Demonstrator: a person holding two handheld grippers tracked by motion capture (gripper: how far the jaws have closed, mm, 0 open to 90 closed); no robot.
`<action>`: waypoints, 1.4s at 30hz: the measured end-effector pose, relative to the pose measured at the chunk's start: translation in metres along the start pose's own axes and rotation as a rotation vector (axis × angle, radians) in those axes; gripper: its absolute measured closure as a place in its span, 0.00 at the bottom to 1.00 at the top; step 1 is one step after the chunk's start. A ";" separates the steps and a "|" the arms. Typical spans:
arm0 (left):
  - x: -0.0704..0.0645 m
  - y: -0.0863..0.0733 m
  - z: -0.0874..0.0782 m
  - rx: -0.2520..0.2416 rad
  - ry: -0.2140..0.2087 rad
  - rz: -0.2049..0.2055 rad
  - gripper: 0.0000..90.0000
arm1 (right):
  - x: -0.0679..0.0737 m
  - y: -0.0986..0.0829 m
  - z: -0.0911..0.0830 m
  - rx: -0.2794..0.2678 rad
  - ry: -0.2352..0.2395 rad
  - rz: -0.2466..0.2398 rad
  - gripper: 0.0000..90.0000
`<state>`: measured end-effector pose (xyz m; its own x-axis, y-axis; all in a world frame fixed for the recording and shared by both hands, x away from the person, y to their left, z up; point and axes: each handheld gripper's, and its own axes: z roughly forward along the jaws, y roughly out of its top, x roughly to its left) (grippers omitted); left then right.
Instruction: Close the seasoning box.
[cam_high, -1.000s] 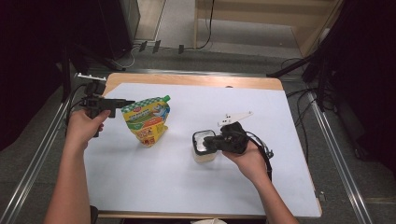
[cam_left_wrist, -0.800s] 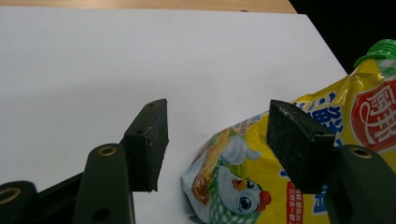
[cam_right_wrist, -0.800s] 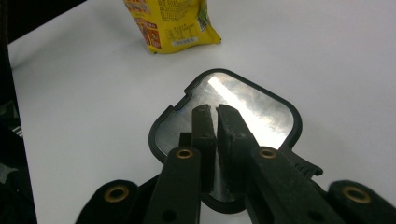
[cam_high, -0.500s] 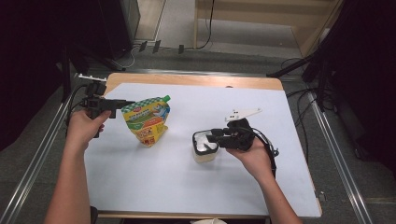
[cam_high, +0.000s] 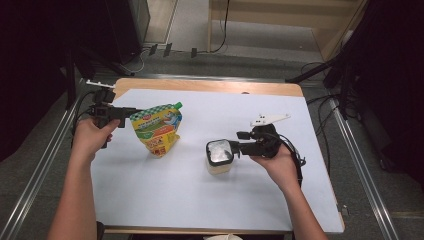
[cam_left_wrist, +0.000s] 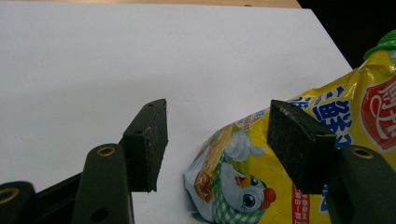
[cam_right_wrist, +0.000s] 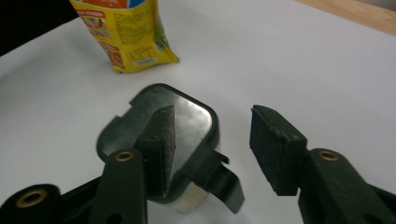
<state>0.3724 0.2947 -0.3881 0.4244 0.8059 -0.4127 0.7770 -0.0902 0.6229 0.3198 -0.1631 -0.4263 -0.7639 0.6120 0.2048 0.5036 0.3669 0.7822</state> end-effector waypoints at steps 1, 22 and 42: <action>0.000 0.000 0.001 0.003 0.000 0.003 0.43 | -0.003 -0.001 -0.001 -0.004 -0.014 -0.003 0.56; 0.003 -0.001 0.001 -0.002 0.001 0.003 0.44 | -0.069 -0.041 -0.032 -0.087 -0.142 0.116 0.44; 0.006 -0.004 0.003 -0.005 0.005 0.030 0.44 | -0.083 -0.058 -0.029 -0.066 -0.245 0.107 0.34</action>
<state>0.3735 0.2977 -0.3952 0.4451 0.8056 -0.3910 0.7619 -0.1113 0.6380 0.3425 -0.2554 -0.4716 -0.5835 0.7989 0.1463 0.5428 0.2496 0.8019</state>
